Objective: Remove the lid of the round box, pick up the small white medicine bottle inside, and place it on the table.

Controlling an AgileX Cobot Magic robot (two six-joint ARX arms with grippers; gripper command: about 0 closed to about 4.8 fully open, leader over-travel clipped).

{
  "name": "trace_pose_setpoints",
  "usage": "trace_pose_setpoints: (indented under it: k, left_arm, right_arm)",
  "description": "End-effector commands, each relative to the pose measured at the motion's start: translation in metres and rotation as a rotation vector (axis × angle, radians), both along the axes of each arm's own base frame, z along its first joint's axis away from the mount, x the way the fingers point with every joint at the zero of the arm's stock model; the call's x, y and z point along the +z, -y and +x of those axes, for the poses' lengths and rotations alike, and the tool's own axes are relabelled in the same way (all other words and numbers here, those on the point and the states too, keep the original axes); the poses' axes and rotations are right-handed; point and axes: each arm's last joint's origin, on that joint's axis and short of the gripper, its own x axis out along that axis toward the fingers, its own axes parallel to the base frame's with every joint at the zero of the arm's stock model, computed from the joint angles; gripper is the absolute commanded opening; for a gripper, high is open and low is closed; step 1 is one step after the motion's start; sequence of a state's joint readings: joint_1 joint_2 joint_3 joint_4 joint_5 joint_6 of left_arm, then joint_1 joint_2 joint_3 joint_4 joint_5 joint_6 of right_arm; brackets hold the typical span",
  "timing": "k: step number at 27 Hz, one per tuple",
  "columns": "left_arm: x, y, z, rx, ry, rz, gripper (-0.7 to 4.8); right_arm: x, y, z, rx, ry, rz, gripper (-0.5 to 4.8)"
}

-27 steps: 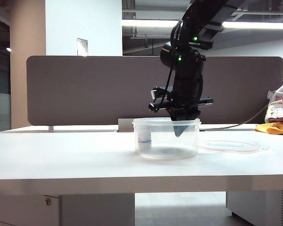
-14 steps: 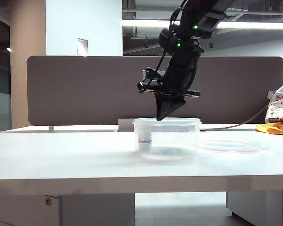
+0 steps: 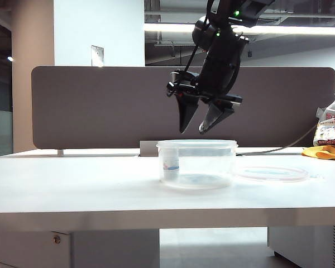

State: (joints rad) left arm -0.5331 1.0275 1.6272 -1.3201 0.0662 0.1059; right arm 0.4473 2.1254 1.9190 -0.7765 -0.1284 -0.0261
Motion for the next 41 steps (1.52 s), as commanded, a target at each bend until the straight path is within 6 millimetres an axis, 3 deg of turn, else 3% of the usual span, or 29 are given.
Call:
trace_pose_setpoints:
  k: [1,6,10,15,19,31,41]
  left_arm:
    - [0.001,0.0,0.0,-0.011,0.022,0.004,1.11]
    - [0.001,0.0,-0.001,-0.012,0.017,0.008,1.11]
    - [0.0,0.0,-0.001,-0.011,0.008,0.012,1.11]
    - [0.0,-0.001,-0.001,-0.011,0.008,0.011,1.11]
    - [0.0,-0.001,-0.001,-0.009,0.007,0.009,1.11]
    - [0.0,-0.001,-0.001,-0.009,0.007,0.009,1.11]
    - [0.0,0.0,-0.001,-0.01,0.009,0.011,1.11]
  right_arm:
    - [0.008,0.003,-0.008,0.094,0.004,-0.057,2.61]
    - [0.007,0.006,-0.016,0.265,-0.022,-0.124,2.61]
    - [0.005,0.006,-0.022,0.419,-0.039,-0.137,2.14]
    - [0.007,0.004,-0.018,0.449,0.02,-0.129,2.14]
    - [0.007,0.003,-0.017,0.498,0.051,-0.131,2.71]
    - [0.009,-0.005,-0.01,0.515,0.154,-0.112,2.75]
    - [-0.009,-0.01,-0.008,0.528,0.098,-0.122,2.75]
